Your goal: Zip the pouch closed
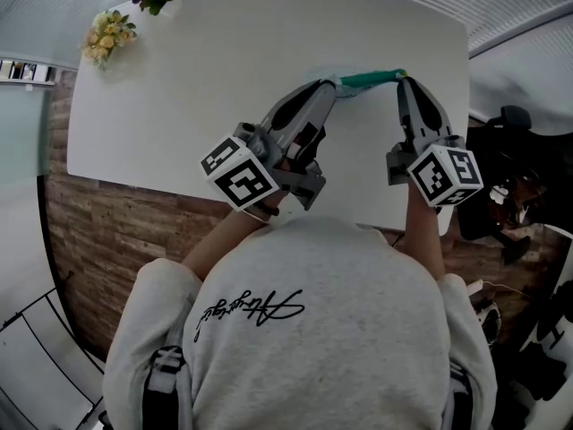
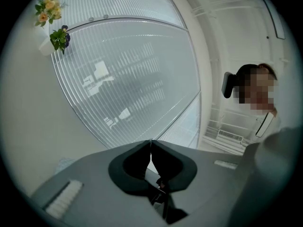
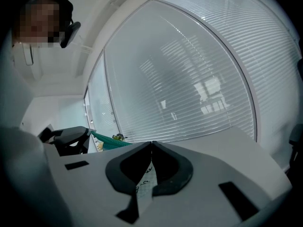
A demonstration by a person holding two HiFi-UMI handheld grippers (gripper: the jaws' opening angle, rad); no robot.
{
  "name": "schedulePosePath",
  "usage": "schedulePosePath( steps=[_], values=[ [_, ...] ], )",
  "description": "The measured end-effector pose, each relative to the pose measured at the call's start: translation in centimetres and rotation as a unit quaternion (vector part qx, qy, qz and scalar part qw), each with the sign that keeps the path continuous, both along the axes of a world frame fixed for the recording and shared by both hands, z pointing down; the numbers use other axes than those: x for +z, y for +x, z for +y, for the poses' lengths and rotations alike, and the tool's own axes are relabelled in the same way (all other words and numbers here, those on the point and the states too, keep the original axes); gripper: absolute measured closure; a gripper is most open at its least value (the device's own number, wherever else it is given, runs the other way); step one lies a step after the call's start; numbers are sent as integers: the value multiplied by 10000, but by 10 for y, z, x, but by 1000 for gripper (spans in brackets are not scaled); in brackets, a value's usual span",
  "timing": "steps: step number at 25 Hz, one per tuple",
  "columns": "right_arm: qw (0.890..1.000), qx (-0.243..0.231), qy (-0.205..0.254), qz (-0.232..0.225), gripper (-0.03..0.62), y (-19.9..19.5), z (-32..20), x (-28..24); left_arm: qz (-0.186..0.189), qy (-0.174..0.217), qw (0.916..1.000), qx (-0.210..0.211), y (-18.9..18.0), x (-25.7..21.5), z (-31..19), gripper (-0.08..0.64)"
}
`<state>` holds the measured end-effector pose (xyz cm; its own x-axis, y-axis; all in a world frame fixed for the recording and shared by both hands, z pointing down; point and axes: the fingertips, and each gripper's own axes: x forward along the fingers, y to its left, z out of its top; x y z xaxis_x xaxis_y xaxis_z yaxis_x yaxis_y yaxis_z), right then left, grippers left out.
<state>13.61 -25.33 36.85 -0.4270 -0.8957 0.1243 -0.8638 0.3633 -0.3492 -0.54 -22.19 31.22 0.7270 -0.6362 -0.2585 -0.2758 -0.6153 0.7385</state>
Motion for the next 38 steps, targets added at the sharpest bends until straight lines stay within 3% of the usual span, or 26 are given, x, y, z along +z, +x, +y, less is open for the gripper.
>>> schedulePosePath(
  steps=[8, 19, 38],
  values=[
    [9989, 206, -39, 413, 587, 3, -9, 8, -3, 39, 10000, 17, 0, 1, 0, 551],
    [9978, 269, -106, 604, 585, 16, -12, 19, -32, 43, 10000, 7, 1, 1, 0, 551],
    [9996, 148, 109, 200, 583, 35, 8, -9, -46, 24, 10000, -36, -1, -1, 0, 549]
  ],
)
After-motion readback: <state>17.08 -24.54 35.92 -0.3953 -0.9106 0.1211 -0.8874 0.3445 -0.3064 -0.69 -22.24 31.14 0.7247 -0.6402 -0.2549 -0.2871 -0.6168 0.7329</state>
